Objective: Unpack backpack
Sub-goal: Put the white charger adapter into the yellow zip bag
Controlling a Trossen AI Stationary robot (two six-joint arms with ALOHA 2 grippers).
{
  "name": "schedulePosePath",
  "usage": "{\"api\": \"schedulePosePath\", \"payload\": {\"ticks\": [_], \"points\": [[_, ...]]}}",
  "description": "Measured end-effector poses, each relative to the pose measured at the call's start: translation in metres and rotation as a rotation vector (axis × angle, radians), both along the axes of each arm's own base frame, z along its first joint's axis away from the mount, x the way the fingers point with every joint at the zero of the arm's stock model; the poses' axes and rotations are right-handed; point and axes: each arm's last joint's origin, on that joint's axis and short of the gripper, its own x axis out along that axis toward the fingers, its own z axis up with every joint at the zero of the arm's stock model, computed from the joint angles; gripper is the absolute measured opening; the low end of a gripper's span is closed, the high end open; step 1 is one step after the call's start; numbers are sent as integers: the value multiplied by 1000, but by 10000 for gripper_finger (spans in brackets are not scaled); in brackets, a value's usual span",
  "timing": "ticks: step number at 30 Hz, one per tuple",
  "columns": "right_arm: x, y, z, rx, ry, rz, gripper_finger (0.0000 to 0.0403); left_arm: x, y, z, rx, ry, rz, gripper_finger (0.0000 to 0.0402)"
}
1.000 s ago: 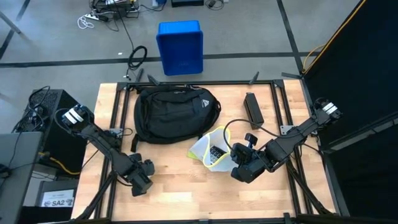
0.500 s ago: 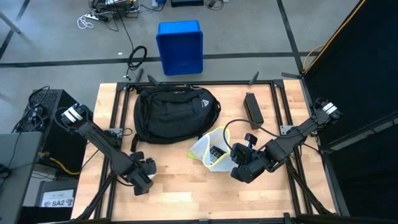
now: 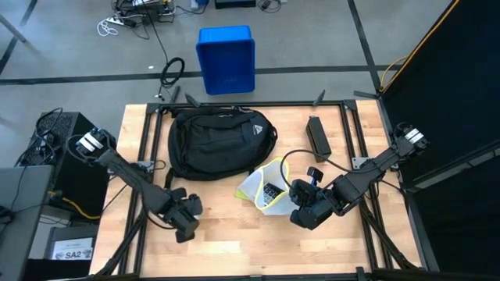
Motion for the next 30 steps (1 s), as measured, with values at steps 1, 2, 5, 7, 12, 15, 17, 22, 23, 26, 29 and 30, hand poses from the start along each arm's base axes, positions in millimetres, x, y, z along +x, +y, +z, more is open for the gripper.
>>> {"api": "schedulePosePath", "payload": {"ticks": [1,2,5,7,12,15,17,22,23,26,29,30], "points": [[0,0,0,0,0,0,0,0,1,0,2,5,5,184],[0,0,0,0,0,0,0,1,3,0,5,7,12,184],[0,0,0,-1,0,1,0,4,7,0,8,4,34,185],[0,0,0,-1,0,1,0,6,9,-1,10,7,50,185],[0,0,0,-1,0,2,0,8,18,-6,49,-6,96,185],[0,0,0,-1,0,2,0,5,21,-12,51,18,122,185],[0,0,0,-1,1,2,0,4,21,-13,45,28,140,185],[0,0,0,-1,1,2,0,5,19,-14,17,12,154,185],[0,0,0,-1,1,2,0,5,18,-14,14,9,144,185],[0,0,0,-1,1,2,0,5,18,-14,23,-1,124,184],[0,0,0,-1,1,2,0,7,18,-14,44,-35,52,184],[0,0,0,-1,1,2,0,8,17,-13,51,-47,30,184]]}}
